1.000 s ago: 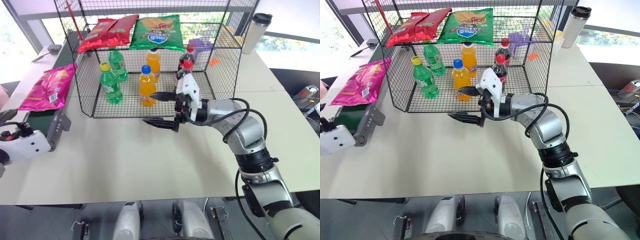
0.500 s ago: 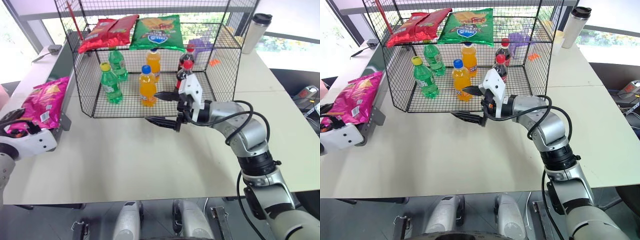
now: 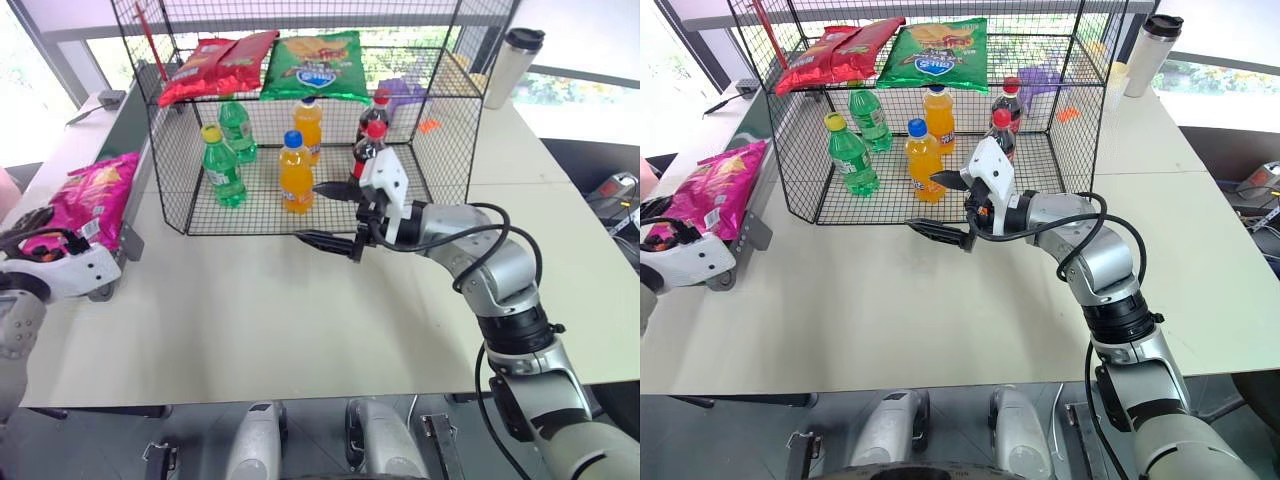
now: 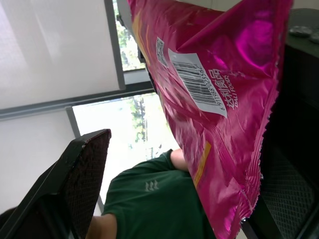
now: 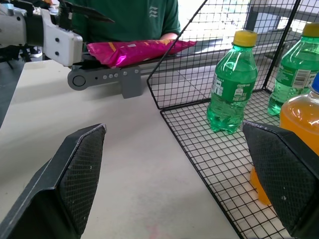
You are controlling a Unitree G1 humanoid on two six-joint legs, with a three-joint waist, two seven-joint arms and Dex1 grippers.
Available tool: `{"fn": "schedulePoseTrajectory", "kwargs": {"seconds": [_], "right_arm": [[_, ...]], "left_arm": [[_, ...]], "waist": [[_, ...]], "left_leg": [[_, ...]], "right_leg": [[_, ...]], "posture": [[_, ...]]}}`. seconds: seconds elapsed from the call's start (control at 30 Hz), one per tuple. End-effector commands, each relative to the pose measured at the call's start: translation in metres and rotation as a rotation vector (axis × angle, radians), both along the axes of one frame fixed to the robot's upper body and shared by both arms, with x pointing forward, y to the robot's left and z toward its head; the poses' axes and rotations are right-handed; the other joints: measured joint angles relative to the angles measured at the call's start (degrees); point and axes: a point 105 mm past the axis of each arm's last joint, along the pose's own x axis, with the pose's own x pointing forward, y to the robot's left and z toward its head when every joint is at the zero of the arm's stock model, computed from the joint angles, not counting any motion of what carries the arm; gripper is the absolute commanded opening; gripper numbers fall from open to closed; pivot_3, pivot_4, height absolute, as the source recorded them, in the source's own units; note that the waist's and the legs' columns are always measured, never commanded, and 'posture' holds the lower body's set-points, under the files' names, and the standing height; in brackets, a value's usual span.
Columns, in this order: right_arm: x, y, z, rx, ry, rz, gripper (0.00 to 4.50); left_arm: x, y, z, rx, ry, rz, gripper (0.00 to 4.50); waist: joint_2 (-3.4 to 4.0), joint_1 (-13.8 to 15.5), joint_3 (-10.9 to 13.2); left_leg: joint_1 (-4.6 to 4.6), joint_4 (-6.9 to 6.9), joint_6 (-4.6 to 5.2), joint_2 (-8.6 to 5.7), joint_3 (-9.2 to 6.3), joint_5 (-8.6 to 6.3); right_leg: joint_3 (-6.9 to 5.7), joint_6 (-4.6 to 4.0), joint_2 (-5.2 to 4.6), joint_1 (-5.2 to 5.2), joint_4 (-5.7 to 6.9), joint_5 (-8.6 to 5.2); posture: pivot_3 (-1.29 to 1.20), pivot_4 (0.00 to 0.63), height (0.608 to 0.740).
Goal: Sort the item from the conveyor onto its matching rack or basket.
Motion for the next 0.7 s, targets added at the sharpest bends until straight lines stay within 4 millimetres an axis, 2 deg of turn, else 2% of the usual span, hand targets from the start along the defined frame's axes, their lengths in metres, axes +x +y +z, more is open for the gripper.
{"fn": "schedulePoseTrajectory", "kwargs": {"seconds": [0.03,0.13,0.17,0.23,0.4,0.5,0.53,0.7], "right_arm": [[-0.005,-0.001,0.014,0.021,-0.066,0.005,4.50],[-0.005,-0.001,0.014,0.019,-0.069,0.001,4.50],[-0.005,-0.001,0.014,0.019,-0.070,-0.001,4.50],[-0.005,-0.001,0.013,0.019,-0.070,-0.002,4.50],[-0.005,-0.001,0.014,0.023,-0.073,-0.008,4.50],[-0.005,-0.001,0.013,0.026,-0.074,-0.011,4.50],[-0.005,0.000,0.013,0.028,-0.074,-0.012,4.50],[-0.005,0.000,0.013,0.035,-0.076,-0.018,4.50]], "left_arm": [[0.004,0.000,-0.012,-0.003,0.026,0.005,4.44],[0.010,-0.003,-0.019,-0.038,0.035,-0.007,4.44],[0.011,-0.004,-0.019,-0.055,0.031,-0.008,4.04],[0.014,-0.005,-0.018,-0.088,0.018,-0.009,3.62],[0.016,-0.005,-0.019,-0.161,0.032,-0.002,1.50],[0.016,-0.004,-0.015,-0.110,0.041,-0.007,0.15],[0.016,-0.004,-0.011,-0.083,0.032,-0.007,0.03],[0.014,-0.006,0.006,-0.051,0.003,-0.017,0.03]], "waist": [[0.01,0.02,0.00],[0.05,0.16,-0.03],[0.07,0.18,-0.04],[0.08,0.16,-0.04],[0.09,0.16,-0.05],[0.19,0.11,-0.11],[0.20,0.06,-0.11],[0.20,-0.03,-0.11]], "left_leg": [[0.02,0.00,0.00,0.00,0.00,0.00],[0.16,0.00,0.00,-0.01,0.01,0.00],[0.22,0.00,0.00,-0.01,0.01,0.00],[0.27,0.00,0.00,-0.01,0.01,0.00],[0.26,0.01,0.00,0.00,0.02,0.00],[0.29,-0.01,0.00,-0.02,0.03,0.00],[0.32,-0.01,0.00,-0.01,0.04,0.00],[0.32,-0.02,0.00,0.00,0.04,0.00]], "right_leg": [[0.00,0.00,0.00,0.00,0.03,0.00],[0.01,0.01,-0.03,0.01,0.27,-0.02],[0.01,0.00,-0.03,0.03,0.33,-0.03],[0.01,-0.01,-0.03,0.06,0.37,-0.03],[0.01,0.00,-0.04,0.07,0.36,-0.04],[0.01,0.00,-0.06,0.08,0.37,-0.04],[0.01,0.00,-0.06,0.10,0.37,-0.04],[0.01,-0.01,-0.04,0.10,0.37,-0.05]], "posture": [[0.00,0.150,0.740],[0.00,0.150,0.740],[0.00,0.150,0.740],[0.00,0.150,0.740],[0.00,0.150,0.740],[0.00,0.150,0.740],[0.00,0.150,0.740],[0.00,0.150,0.740]]}}
